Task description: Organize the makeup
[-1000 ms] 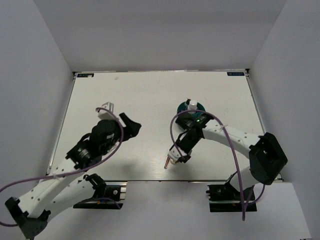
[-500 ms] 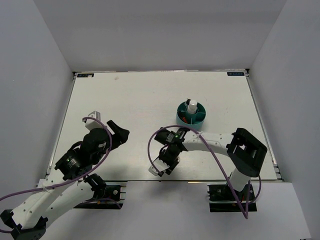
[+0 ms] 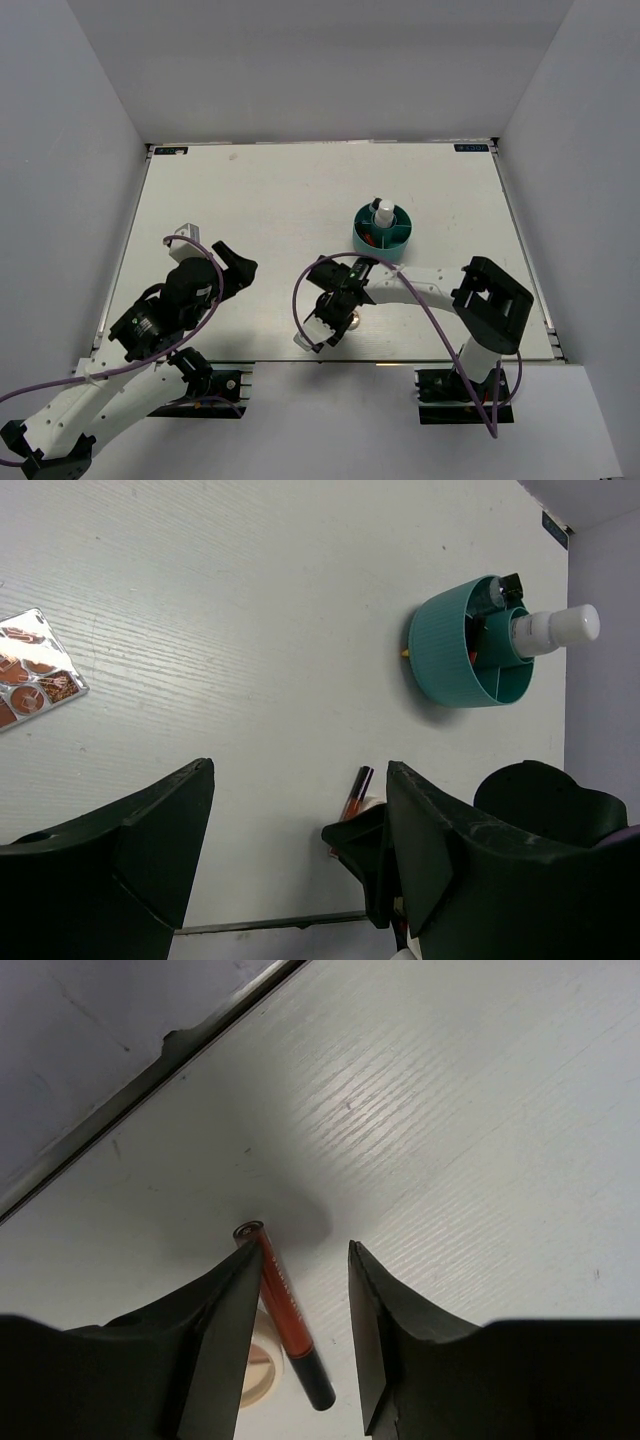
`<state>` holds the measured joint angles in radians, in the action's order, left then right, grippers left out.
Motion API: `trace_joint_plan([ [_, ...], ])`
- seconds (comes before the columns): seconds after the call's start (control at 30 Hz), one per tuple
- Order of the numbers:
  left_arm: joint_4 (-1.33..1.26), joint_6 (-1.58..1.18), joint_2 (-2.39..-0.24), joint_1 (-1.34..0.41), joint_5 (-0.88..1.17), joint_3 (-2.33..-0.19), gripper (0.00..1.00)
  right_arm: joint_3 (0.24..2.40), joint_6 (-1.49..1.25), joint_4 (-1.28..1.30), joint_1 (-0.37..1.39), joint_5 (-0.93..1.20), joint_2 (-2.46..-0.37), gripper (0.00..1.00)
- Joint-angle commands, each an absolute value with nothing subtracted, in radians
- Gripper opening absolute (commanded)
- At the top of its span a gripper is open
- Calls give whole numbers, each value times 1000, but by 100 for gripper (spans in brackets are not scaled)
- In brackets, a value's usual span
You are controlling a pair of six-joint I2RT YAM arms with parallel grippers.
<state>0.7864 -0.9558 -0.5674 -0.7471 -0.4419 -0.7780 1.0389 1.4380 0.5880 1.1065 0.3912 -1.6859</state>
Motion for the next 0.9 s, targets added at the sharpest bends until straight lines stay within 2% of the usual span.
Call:
trace_joint_plan([
  [0.0,792,-968,-564,-744,-466,-772,80,1019,1468,646,1106,380,-1651,46],
  [0.33,785,-968,-563,-744,-463,-770,80,1023,1480,698,1101,410,-1615,46],
  [0.87,825,-997,-523,-744,-472,-769,80,1006,1448,594,1101,359,-1689,46],
])
